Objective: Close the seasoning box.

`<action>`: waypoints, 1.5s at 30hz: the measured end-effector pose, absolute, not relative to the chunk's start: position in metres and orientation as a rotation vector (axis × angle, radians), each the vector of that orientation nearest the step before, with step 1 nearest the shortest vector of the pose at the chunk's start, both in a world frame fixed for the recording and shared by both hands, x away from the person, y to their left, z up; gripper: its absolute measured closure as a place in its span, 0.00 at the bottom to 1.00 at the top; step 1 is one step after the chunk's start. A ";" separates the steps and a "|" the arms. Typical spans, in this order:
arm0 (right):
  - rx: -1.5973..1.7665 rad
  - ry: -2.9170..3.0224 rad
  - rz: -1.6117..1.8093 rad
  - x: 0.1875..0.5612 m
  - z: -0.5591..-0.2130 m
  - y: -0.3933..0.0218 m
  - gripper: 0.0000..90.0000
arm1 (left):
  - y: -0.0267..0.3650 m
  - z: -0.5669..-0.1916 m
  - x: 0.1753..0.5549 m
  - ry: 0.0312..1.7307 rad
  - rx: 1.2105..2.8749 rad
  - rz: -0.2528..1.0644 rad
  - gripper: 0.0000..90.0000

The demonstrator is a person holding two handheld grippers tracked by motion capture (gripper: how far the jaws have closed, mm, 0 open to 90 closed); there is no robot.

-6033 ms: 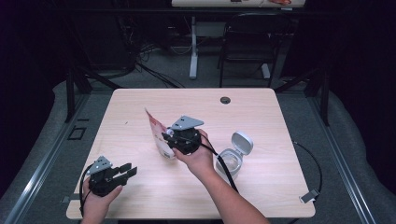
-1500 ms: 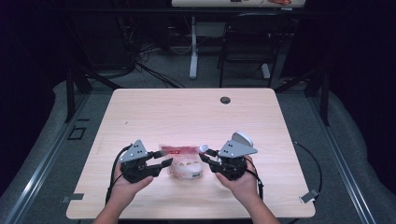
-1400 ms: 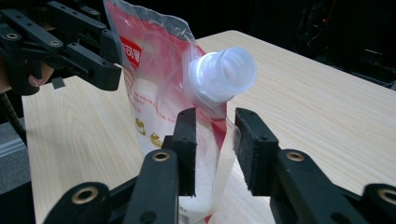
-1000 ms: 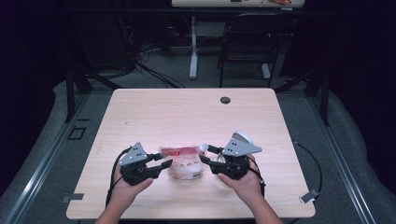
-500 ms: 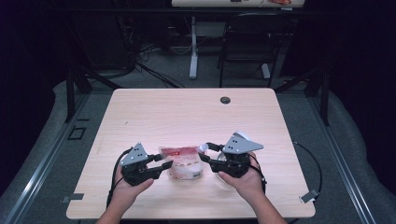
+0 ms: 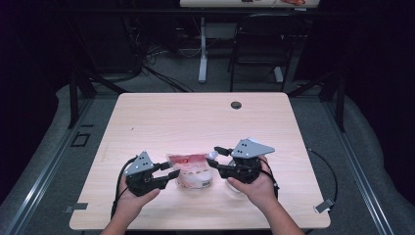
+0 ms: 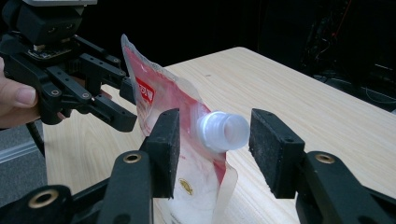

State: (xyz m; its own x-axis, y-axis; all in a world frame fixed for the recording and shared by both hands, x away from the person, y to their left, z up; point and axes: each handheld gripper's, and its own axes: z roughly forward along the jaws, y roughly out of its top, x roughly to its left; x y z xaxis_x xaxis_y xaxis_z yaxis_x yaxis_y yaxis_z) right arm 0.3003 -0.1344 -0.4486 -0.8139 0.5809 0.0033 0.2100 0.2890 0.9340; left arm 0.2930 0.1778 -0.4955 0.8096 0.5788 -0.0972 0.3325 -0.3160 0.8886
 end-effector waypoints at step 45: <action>0.713 2.339 1.520 0.301 -0.429 -0.129 0.69 | 0.181 -0.498 0.290 0.728 1.930 0.310 0.67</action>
State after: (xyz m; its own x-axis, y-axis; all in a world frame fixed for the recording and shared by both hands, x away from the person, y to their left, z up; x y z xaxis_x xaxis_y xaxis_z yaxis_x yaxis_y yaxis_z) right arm 0.3015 -0.1294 -0.4286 -0.8450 0.5327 0.0464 0.2586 0.3313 0.9074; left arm 0.2899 0.1813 -0.4980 0.7852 0.6113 -0.0984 0.3525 -0.3108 0.8827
